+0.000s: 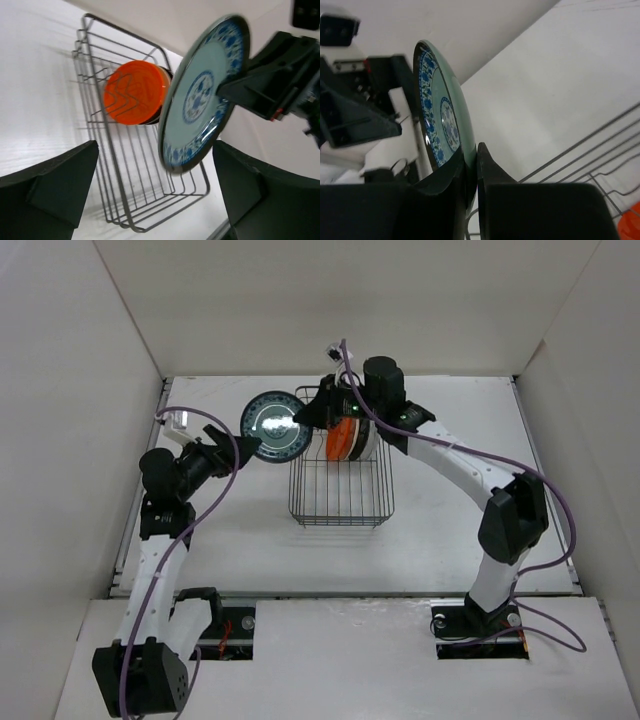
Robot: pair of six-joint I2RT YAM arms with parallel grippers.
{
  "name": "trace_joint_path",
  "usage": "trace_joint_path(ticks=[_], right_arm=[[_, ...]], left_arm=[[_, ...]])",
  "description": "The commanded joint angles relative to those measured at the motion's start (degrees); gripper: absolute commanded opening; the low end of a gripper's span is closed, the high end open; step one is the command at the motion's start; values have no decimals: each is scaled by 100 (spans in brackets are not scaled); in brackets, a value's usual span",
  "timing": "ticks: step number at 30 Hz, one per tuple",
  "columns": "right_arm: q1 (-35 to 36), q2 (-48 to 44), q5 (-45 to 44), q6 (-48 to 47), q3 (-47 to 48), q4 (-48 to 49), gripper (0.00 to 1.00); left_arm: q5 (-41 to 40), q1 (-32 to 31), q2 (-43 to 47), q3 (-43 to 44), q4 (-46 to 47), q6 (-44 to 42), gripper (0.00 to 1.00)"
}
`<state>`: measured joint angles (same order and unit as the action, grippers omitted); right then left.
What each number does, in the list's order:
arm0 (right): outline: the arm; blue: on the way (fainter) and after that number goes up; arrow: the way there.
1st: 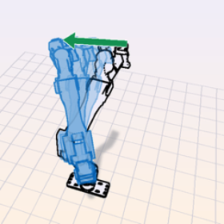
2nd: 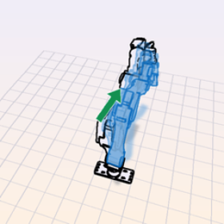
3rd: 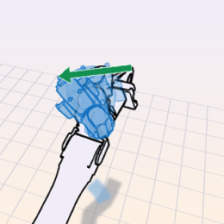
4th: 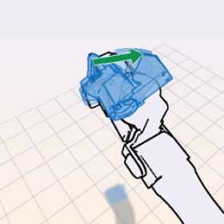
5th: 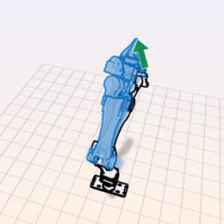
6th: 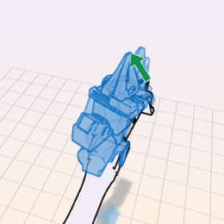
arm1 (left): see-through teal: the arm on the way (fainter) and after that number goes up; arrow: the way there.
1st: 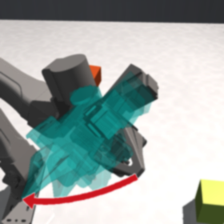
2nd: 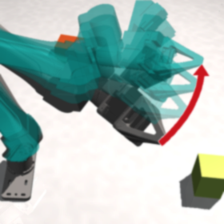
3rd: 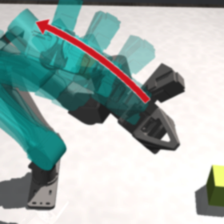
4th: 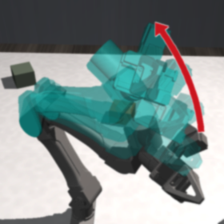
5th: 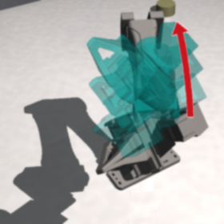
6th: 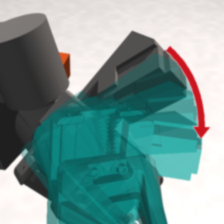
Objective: Load the plates into the dish rack
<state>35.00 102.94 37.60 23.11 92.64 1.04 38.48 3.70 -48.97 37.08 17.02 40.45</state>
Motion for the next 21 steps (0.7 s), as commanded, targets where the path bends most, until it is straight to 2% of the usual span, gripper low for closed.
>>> trace_joint_path(ticks=[1, 2, 4, 5, 6, 8, 10, 11, 15, 21], right_arm=[[146, -352, -1359, 396, 105, 495, 0], [269, -449, -2083, 396, 53, 302, 0], [506, -520, -3874, 396, 367, -706, 0], [760, -381, -5685, 457, 673, -1241, 0], [858, -188, -6434, 518, 1486, -2395, 0], [929, 585, -8075, 991, 2394, -3622, 0], [991, 1094, -8601, 1308, 3133, -4677, 0], [991, 1158, -8786, 1397, 3189, -4848, 0], [991, 1045, -9225, 1477, 2769, -4762, 0], [991, 1255, -9719, 1722, 3049, -5298, 0]], left_arm=[[-741, -10, 10, 238, -555, -168, 100], [-1006, -10, 10, 369, -794, -256, 100], [-1673, -10, 10, 423, -1146, -362, 100], [-1868, -10, 10, 492, -1452, -414, 100], [-2044, 68, -42, 580, -1603, -415, 100], [-2378, 156, -103, 642, -1919, -415, 100], [-2529, 341, -104, 643, -2070, -362, 100], [-2530, 402, -104, 643, -2071, -310, 100], [-2468, 588, -157, 643, -2123, -309, 100], [-2468, 746, -271, 590, -2194, -257, 100]])
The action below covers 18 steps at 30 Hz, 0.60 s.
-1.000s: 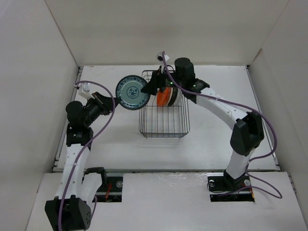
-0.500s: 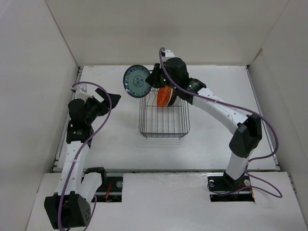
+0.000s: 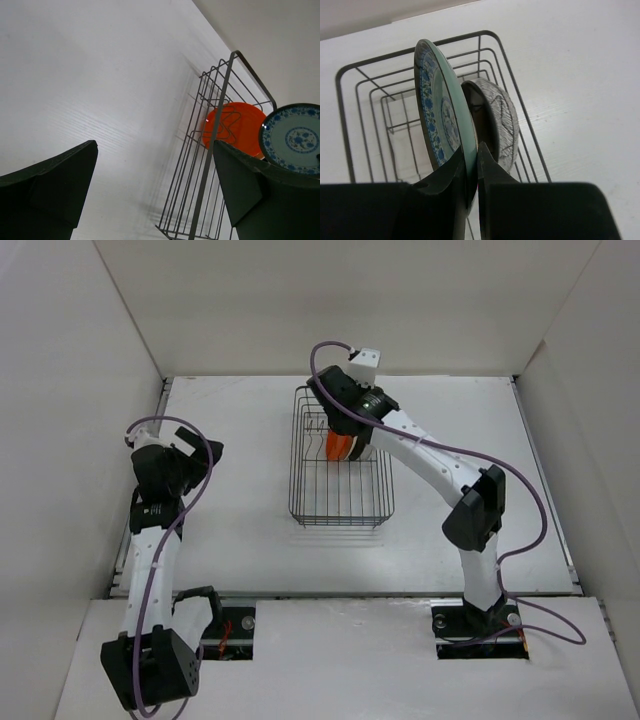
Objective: Load the plates into the dish rack
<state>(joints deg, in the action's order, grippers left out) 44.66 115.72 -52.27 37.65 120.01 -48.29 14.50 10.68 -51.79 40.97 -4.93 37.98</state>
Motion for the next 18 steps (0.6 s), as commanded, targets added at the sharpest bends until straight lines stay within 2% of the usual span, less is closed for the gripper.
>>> trace_joint_path(ticks=[1, 14, 18], right_arm=[[25, -23, -732, 269, 313, -365, 0], [25, 266, -284, 428, 366, -189, 0], [25, 530, -161, 366, 664, -137, 0]], left_arm=[[-70, 48, -41, 201, -60, -10, 100], [-150, 48, -103, 254, -184, -10, 100], [-88, 101, -103, 254, -184, -10, 100]])
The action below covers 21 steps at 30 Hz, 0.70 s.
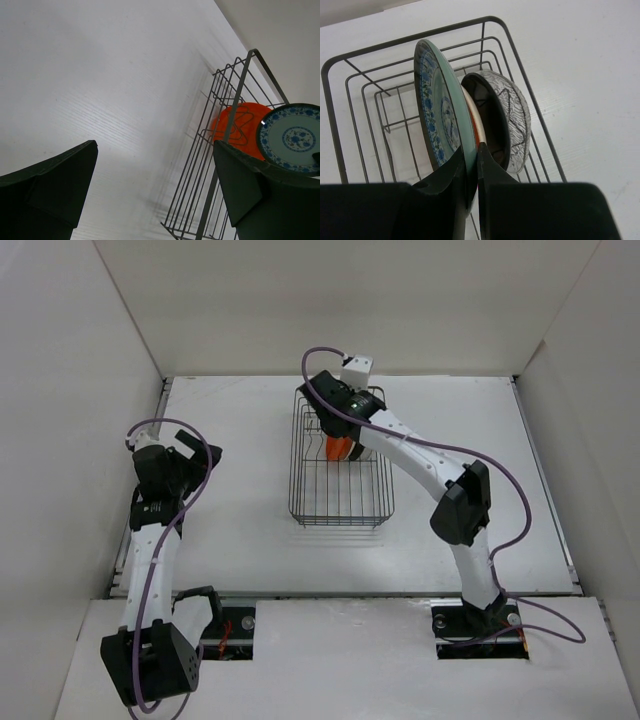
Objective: Load the plates into the dish rack
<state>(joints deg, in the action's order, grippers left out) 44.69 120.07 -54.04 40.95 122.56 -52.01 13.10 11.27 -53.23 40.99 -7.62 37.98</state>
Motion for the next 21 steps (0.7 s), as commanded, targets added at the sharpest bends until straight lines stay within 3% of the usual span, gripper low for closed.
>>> trace_joint_path(ticks=[1, 15, 20, 21], right_arm=[[23, 148, 77, 36, 470, 235, 0], [75, 649, 315, -122, 708, 235, 1], [75, 763, 473, -184, 708, 288, 10], [75, 763, 552, -184, 708, 288, 20]], left_arm=[[52, 42, 41, 251, 85, -10, 100], [52, 42, -12, 251, 32, -62, 100], [105, 42, -12, 251, 32, -62, 100], [105, 94, -12, 251, 32, -62, 100]])
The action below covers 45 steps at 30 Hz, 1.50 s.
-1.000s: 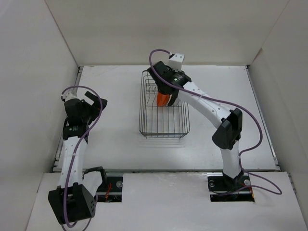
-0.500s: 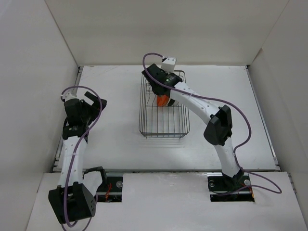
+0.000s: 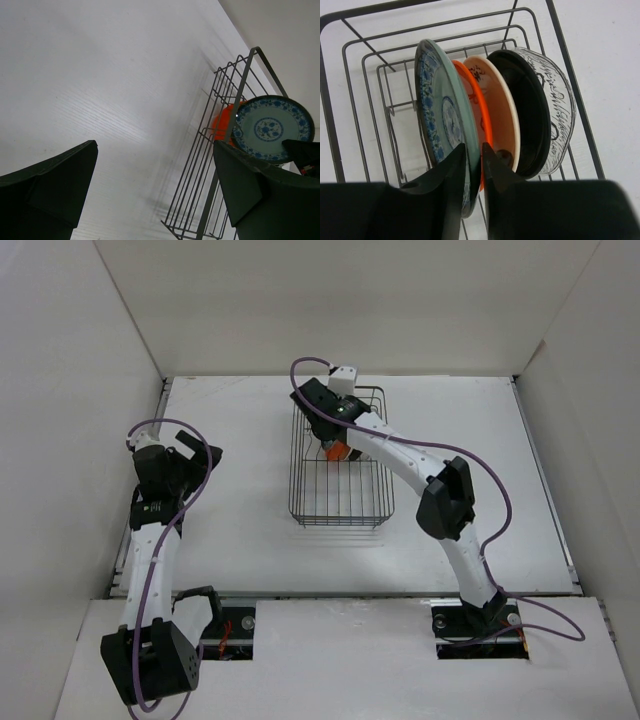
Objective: Load the plates into the dish rack
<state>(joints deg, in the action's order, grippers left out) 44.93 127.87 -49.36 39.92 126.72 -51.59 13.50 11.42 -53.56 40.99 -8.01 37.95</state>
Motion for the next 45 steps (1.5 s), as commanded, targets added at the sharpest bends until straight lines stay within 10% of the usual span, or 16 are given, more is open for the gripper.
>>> trace_joint_path(ticks=[1, 15, 25, 32, 45], right_arm=[[51, -17, 154, -81, 292, 246, 27], [174, -1228, 488, -1116, 205, 747, 98], [174, -4769, 1385, -2998, -2695, 1662, 100], [122, -7063, 1018, -2666, -3574, 994, 100], [69, -9175, -29, -1708, -3680, -923, 100]], left_arm=[[65, 80, 21, 251, 72, -60, 100], [4, 132, -32, 304, 72, -60, 100], [-460, 132, -111, 1261, -348, -235, 100], [-1225, -140, -567, 2720, -1210, -772, 100], [-471, -140, -286, 2642, -1203, -842, 100]])
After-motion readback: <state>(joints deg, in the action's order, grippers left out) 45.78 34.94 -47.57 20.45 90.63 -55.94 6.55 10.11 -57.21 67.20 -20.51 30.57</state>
